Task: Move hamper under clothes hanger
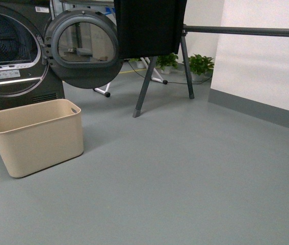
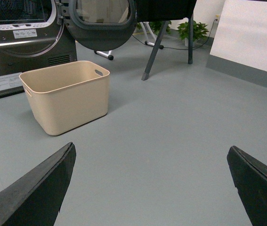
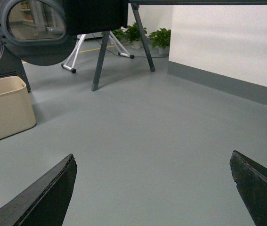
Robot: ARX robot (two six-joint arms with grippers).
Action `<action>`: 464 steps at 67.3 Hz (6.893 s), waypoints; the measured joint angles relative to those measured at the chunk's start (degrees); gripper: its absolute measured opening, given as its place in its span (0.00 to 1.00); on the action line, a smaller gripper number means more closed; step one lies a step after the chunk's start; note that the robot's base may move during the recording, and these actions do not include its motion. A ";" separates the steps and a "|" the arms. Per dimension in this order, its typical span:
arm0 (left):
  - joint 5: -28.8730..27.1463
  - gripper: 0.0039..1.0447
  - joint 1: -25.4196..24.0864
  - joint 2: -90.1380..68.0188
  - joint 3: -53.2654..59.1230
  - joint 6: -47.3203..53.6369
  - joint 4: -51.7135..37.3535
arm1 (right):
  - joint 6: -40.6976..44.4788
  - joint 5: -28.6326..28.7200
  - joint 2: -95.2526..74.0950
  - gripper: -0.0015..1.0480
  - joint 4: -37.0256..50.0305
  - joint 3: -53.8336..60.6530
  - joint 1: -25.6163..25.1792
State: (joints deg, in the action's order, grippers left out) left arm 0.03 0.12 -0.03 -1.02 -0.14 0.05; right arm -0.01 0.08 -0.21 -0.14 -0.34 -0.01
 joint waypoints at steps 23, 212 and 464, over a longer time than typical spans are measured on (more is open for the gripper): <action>0.00 0.94 0.00 0.02 0.00 0.00 0.00 | 0.00 0.00 0.00 0.92 0.00 0.00 0.00; -0.02 0.94 -0.02 -0.02 0.00 0.00 0.02 | 0.00 0.00 0.00 0.92 -0.07 0.00 -0.04; 5.44 0.94 12.07 -145.15 -93.07 -1.07 3.43 | -5.44 -12.02 -136.02 0.92 8.04 -69.44 7.41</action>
State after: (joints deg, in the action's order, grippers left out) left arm 5.48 12.19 -145.18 -94.08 -1.21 3.49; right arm -5.45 -11.94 -136.22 7.90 -69.78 7.40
